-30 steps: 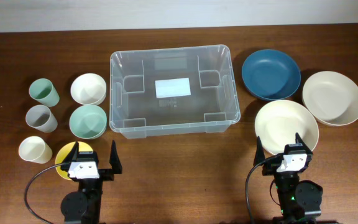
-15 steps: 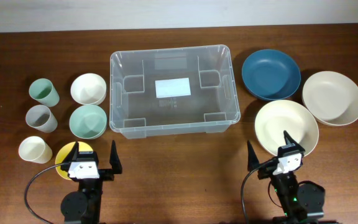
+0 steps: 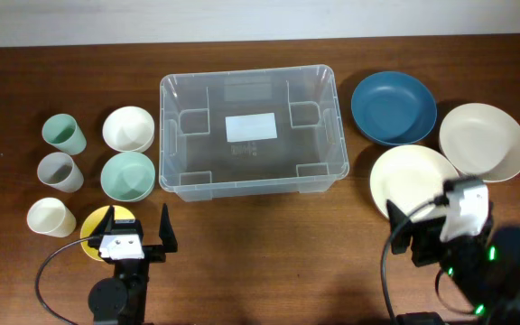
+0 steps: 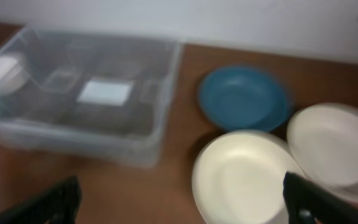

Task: Pack container
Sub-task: 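Move the right gripper to the rim of the front cream plate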

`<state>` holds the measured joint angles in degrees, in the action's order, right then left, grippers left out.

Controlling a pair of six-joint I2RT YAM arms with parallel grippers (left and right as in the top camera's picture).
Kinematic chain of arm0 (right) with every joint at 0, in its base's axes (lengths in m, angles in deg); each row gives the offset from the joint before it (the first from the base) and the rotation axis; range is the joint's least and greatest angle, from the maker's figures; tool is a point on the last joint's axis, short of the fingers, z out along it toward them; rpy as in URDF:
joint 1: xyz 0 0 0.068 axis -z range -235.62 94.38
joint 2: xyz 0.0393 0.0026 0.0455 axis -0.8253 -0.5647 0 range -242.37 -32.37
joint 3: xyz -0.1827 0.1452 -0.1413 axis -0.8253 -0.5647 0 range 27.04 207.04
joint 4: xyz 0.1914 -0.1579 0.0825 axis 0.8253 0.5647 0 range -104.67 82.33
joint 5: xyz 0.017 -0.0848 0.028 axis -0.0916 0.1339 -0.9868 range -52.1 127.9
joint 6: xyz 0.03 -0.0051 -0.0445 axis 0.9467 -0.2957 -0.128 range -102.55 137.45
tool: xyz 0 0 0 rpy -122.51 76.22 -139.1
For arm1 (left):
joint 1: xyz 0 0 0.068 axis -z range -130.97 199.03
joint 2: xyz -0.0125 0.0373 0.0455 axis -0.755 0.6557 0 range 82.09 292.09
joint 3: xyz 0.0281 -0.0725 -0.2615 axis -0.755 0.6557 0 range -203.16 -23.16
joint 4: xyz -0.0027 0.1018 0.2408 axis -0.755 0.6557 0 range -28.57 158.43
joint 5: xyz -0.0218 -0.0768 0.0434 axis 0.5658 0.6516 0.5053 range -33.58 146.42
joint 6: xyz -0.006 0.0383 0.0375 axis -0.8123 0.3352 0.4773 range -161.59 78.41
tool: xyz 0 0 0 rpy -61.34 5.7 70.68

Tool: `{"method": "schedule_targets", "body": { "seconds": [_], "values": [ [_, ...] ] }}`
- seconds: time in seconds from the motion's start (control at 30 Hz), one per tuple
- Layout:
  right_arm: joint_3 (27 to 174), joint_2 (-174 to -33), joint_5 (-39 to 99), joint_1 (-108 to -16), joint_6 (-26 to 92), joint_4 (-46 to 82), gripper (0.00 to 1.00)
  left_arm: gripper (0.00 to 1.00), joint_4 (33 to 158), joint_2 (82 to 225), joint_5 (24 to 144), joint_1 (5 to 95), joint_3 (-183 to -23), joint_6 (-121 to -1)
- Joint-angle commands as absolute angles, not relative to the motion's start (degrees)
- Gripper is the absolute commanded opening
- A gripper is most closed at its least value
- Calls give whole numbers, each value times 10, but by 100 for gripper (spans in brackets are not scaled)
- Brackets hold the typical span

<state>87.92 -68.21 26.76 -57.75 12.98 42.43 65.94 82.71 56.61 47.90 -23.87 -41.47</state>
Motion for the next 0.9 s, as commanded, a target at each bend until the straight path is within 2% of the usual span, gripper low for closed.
{"method": "schedule_targets", "body": {
  "seconds": [0.0,0.1,0.23,0.33,0.5,0.6,0.73,0.87],
  "values": [
    [977,-770,144,-582,134,486,99,99,662,825,566,481,-237,-418],
    [1034,-836,200,-581,149,527,99,99,662,825,566,481,-237,-418],
    [1055,-890,416,-544,372,578,99,100,662,825,566,481,-237,-418],
    [1054,-910,489,-479,485,609,99,99,662,825,566,481,-237,-418],
    [1045,-932,479,-342,497,614,99,99,662,825,566,481,-237,-418],
    [1021,-956,421,-283,492,619,99,100,662,825,566,481,-237,-418],
    [956,-986,413,-256,492,601,99,99,662,825,566,481,-237,-418],
    [870,-1013,377,-255,492,522,99,100,662,825,566,481,-237,-418]
  ]
}}
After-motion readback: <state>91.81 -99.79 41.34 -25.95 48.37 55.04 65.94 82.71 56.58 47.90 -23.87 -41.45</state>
